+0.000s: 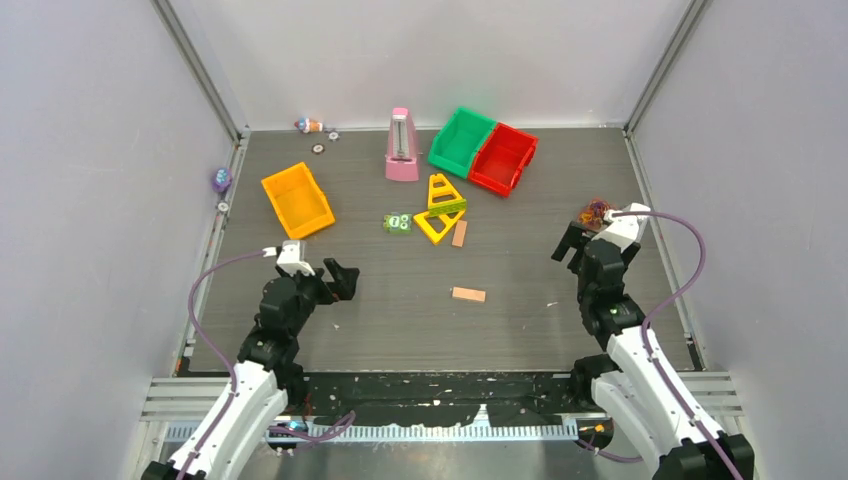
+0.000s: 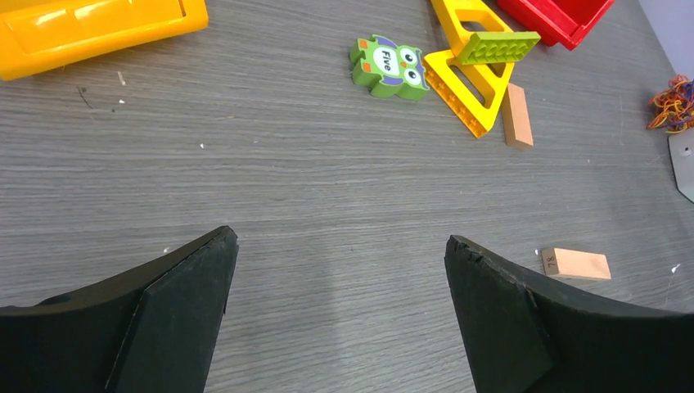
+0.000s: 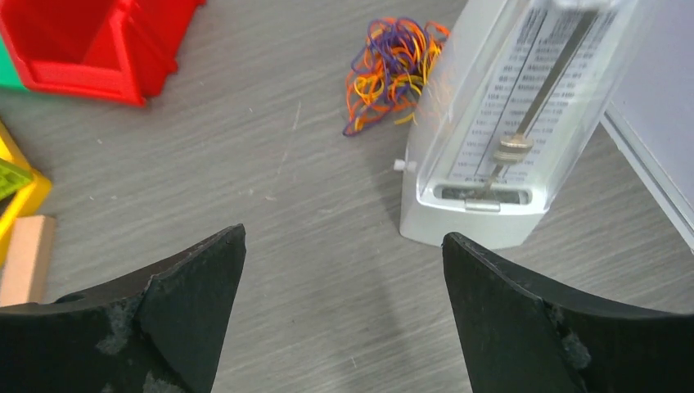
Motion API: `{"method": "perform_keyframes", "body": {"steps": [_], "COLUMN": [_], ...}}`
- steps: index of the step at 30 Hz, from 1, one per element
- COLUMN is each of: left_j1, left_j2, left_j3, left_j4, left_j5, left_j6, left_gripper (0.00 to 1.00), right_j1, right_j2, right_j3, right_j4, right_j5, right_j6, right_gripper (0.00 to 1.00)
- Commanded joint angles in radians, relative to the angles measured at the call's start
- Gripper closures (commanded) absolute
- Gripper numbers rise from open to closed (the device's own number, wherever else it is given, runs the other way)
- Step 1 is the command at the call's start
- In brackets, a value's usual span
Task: Untangle the cables
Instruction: Pick up the cable at the corner of the board.
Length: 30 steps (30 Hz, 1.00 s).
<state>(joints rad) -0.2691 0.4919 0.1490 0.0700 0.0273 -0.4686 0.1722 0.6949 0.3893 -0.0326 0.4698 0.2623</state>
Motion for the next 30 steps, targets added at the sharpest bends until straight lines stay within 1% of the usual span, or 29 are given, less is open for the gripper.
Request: {"method": "perform_keyframes", "body": {"steps": [1, 6, 10, 12, 17, 21, 24, 27, 28, 29, 30], "left_j1": [-0.004, -0.004, -0.004, -0.004, -0.004, -0.004, -0.004, -0.004, -0.004, -0.004, -0.004], "left_j2": [0.015, 0.015, 0.021, 0.022, 0.022, 0.019, 0.025, 0.03, 0.032, 0.033, 0.032], "left_j3": [0.03, 0.028, 0.032, 0.032, 0.031, 0.031, 0.031, 0.032, 0.032, 0.032, 0.032], "left_j4": [0.031, 0.036, 0.033, 0.033, 0.033, 0.034, 0.039, 0.041, 0.041, 0.04, 0.04], "left_j5": [0.0, 0.013, 0.017, 0.017, 0.018, 0.017, 0.017, 0.019, 0.018, 0.018, 0.017], "left_j6": [-0.005, -0.005, -0.001, -0.001, 0.0, 0.001, 0.001, 0.001, 0.001, 0.001, 0.001], "left_gripper": [0.0, 0.0, 0.0, 0.0, 0.0, 0.0, 0.0, 0.01, 0.01, 0.01, 0.0], "right_j1": [-0.016, -0.071, -0.076, -0.072, -0.043, -0.011, -0.009, -0.024, -0.032, -0.049, -0.06], "right_j2": [0.048, 0.178, 0.316, 0.354, 0.423, 0.534, 0.673, 0.832, 0.862, 0.92, 0.948], "right_j3": [0.066, 0.182, 0.317, 0.367, 0.469, 0.647, 0.766, 0.924, 0.955, 1.033, 1.053], "right_j4": [-0.095, -0.145, -0.201, -0.218, -0.242, -0.307, -0.365, -0.422, -0.456, -0.472, -0.502], "right_j5": [0.005, -0.083, -0.133, -0.138, -0.123, -0.047, 0.028, 0.061, 0.051, 0.039, 0.038], "right_j6": [0.041, 0.07, 0.076, 0.082, 0.087, 0.076, 0.049, 0.027, 0.021, 0.018, 0.005], "right_gripper": [0.05, 0.05, 0.05, 0.04, 0.04, 0.05, 0.04, 0.01, 0.02, 0.03, 0.04]}}
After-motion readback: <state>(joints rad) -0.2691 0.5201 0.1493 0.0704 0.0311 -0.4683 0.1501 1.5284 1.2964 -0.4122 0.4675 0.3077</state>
